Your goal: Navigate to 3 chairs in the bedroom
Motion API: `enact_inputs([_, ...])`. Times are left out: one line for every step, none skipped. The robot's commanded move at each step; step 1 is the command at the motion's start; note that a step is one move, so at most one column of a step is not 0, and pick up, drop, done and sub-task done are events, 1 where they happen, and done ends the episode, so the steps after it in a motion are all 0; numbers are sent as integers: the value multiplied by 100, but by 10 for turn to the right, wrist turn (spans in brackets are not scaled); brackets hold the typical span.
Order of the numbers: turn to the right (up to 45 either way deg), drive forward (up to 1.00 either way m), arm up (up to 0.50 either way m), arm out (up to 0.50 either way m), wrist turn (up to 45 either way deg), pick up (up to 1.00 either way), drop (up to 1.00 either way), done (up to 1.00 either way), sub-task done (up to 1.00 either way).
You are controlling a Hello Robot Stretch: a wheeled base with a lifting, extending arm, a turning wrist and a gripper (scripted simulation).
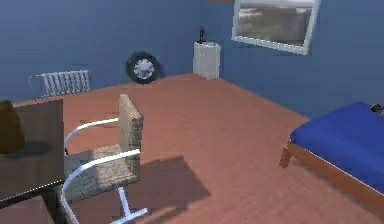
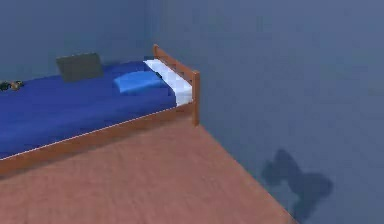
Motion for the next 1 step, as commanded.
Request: enact_inputs([-450, 0, 0, 0, 0, 0, 0, 0, 0])
